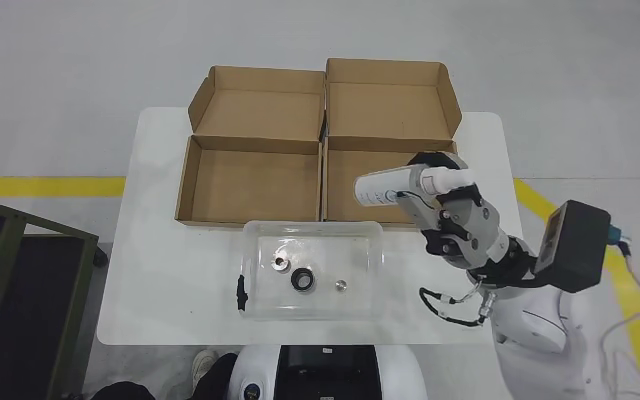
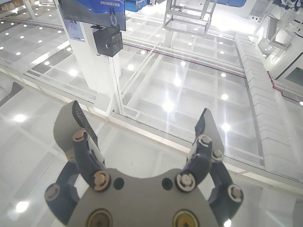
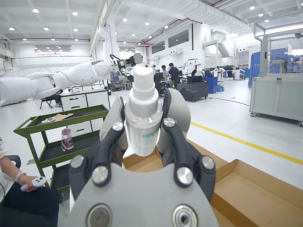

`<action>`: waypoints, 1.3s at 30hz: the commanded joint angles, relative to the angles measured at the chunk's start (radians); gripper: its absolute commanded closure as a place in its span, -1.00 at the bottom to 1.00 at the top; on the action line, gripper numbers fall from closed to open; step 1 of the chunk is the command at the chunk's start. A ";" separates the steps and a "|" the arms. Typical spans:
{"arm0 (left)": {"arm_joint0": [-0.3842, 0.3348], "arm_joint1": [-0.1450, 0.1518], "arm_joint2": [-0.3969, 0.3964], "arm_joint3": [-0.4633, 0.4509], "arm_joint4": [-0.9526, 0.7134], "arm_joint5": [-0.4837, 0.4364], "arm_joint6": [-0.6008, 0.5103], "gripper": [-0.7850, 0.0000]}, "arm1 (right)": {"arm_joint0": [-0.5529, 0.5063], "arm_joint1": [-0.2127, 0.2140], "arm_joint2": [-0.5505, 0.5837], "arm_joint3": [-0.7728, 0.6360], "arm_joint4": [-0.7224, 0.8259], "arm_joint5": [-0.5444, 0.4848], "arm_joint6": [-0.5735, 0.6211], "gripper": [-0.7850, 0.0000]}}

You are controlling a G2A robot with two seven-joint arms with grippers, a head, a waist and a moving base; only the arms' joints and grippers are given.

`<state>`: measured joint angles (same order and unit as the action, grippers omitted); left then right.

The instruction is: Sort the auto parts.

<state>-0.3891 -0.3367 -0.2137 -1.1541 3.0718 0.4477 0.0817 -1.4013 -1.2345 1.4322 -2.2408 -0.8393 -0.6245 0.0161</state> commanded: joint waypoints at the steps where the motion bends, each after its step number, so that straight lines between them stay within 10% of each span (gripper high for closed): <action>1: 0.000 0.000 0.000 0.000 0.000 0.000 0.000 -1.00 | 0.001 0.001 -0.008 0.008 -0.022 0.003 0.016 1.00; 39: 0.000 0.000 0.000 0.000 0.000 0.000 0.000 -1.00 | 0.187 0.002 -0.204 0.415 -0.332 0.174 0.244 1.00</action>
<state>-0.3891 -0.3367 -0.2137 -1.1541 3.0718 0.4477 0.0817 -1.2238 -1.2309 1.2348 -1.8391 -1.1652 -0.4577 0.2638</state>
